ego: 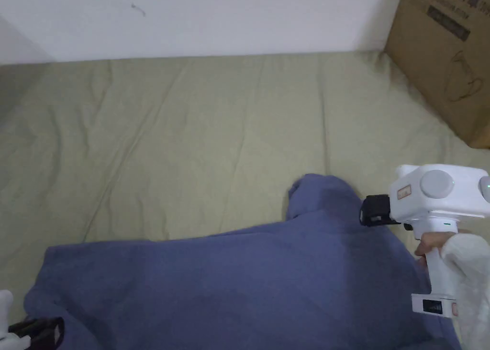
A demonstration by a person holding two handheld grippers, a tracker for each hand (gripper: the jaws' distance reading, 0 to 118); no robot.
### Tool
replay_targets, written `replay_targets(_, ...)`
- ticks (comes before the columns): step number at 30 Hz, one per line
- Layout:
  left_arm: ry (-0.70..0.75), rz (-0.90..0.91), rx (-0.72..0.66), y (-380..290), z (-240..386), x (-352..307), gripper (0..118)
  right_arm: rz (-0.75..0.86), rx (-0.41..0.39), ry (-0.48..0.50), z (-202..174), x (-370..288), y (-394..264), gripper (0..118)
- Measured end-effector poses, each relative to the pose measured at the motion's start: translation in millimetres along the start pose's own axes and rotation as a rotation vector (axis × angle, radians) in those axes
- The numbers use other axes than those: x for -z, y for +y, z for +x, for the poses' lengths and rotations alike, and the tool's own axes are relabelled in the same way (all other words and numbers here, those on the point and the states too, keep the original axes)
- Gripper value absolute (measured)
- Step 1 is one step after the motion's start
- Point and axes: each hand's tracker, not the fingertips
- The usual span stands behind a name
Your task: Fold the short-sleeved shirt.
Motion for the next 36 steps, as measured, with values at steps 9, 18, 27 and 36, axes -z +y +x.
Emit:
replay_targets(9,0.0,-0.016,-0.054,19,-23,18,50,0.006,-0.079,-0.015,-7,3,-5,3)
replay_targets(18,0.079,-0.064,-0.131,116,-59,92,96,-0.005,-0.042,-0.003,-11,0,-8,3)
replay_targets(27,0.181,-0.181,-0.061,117,-45,169,74,-0.008,-0.056,-0.02,-17,2,-10,3)
replay_targets(36,0.115,-0.131,-0.029,130,-38,119,3,0.037,-0.03,-0.006,-17,-42,-5,3)
